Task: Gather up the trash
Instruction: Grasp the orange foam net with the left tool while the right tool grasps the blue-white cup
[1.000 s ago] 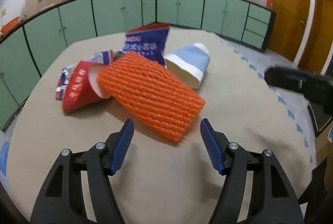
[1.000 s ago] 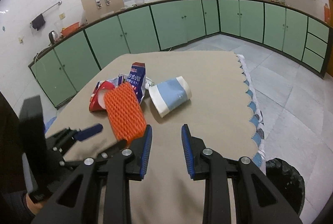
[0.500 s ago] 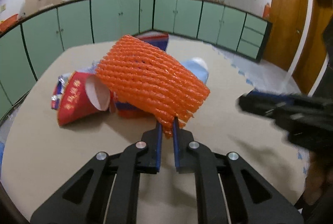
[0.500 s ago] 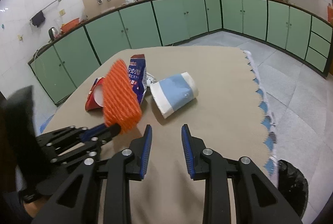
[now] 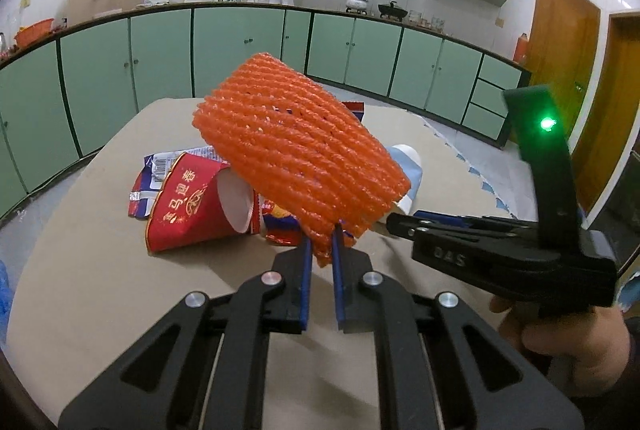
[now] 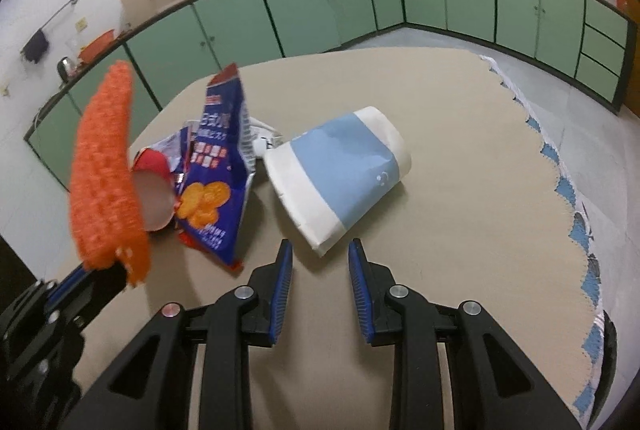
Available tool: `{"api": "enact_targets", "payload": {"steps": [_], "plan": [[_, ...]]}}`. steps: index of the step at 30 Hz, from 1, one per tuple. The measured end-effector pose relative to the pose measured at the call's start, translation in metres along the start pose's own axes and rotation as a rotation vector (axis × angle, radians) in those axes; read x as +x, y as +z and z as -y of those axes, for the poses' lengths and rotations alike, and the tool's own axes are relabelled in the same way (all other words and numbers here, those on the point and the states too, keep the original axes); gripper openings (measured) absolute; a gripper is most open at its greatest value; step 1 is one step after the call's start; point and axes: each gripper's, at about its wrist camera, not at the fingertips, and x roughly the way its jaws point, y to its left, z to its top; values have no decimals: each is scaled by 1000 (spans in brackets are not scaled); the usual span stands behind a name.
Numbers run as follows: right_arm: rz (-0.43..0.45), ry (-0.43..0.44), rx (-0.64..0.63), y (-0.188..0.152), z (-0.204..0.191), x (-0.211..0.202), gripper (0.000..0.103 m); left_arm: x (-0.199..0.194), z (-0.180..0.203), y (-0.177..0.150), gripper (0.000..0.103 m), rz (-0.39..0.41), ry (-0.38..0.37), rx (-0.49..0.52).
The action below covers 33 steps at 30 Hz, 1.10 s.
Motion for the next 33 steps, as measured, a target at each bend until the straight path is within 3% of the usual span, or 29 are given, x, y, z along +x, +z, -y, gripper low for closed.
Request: {"api": "enact_targets", "payload": {"steps": [1,2,5,7,20,33], "plan": [[0,-2,4,2,2,2,28,0,1,0,8,0,-3,1],[0,-6,8,3,4,4,19,0,-2,-2,8,0,-5,2],[-4,-10,23,2,10,8,6,2,-4,-3,8,-6,-5,0],[12,-12,25,2,12,4,4,3,-5,-2,8,-7,-5,-4],[57,-15,67,-4,31,-30,3,-3,-3,-1,8,1,-2,10],[124,-21,62,-23,55,-121,3,-42,14,5,8,9,-5,31]]}}
